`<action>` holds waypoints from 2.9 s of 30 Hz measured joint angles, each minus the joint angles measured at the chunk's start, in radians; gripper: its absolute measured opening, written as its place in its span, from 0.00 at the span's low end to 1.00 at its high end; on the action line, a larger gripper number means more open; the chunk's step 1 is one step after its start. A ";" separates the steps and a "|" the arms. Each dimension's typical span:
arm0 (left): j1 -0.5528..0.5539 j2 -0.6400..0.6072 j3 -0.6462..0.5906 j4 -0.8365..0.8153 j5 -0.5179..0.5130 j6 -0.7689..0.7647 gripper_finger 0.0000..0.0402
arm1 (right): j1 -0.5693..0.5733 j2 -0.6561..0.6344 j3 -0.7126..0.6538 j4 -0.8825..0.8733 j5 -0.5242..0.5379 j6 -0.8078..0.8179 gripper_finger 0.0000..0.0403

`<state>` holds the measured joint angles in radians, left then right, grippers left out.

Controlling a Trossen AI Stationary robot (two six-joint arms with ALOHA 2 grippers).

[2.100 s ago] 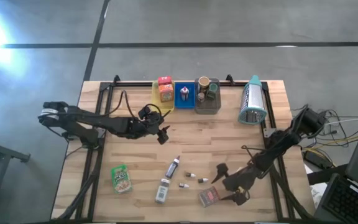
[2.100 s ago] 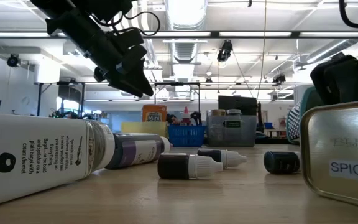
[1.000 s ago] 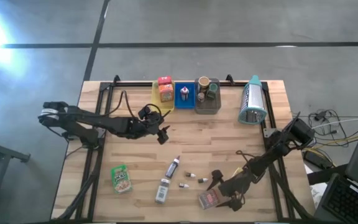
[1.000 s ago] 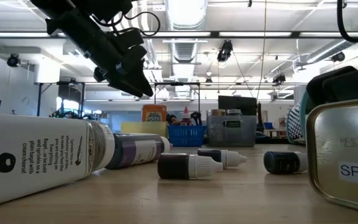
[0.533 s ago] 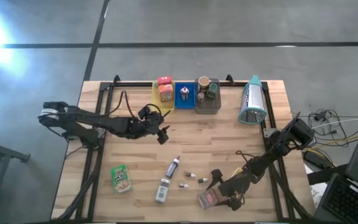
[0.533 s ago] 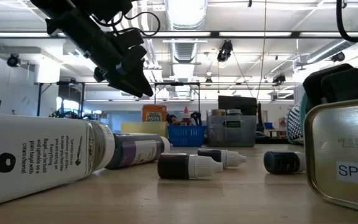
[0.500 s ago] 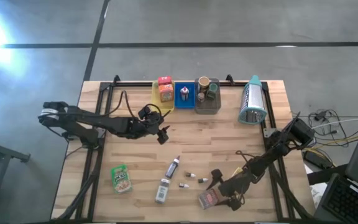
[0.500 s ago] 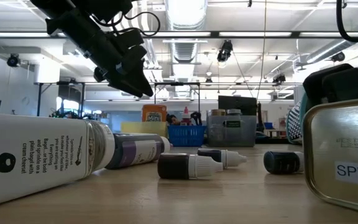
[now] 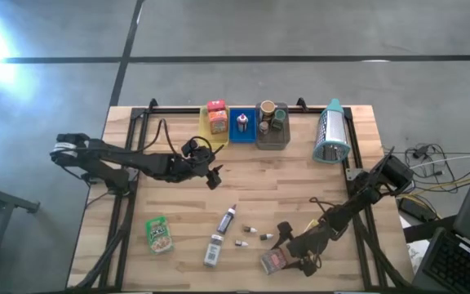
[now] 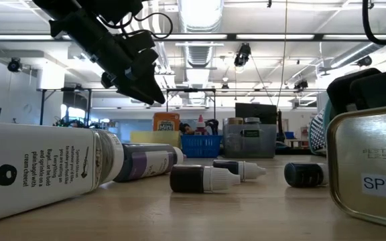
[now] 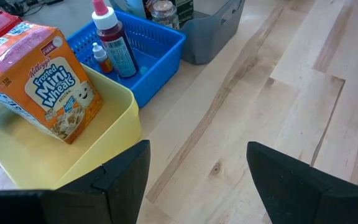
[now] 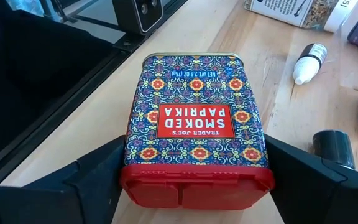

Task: Pick & Place Kitchen Items
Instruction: Put the red seasoning can into the black bin

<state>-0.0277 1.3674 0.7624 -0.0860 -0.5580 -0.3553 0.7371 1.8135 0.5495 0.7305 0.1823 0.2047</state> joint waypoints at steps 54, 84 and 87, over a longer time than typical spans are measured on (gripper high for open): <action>0.000 0.000 0.000 0.004 0.000 0.000 0.68 | -0.580 0.009 0.888 -1.872 0.123 -0.971 0.79; 0.000 0.000 0.000 0.003 0.000 0.000 0.68 | -0.636 0.187 0.901 -1.926 0.241 -1.043 0.94; 0.000 0.000 0.000 0.003 0.000 0.000 0.68 | -0.634 0.181 0.901 -1.929 0.227 -1.042 0.95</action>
<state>-0.0280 1.3674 0.7624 -0.0830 -0.5583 -0.3553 0.1028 1.9946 1.4506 -1.1984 0.4095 -0.8375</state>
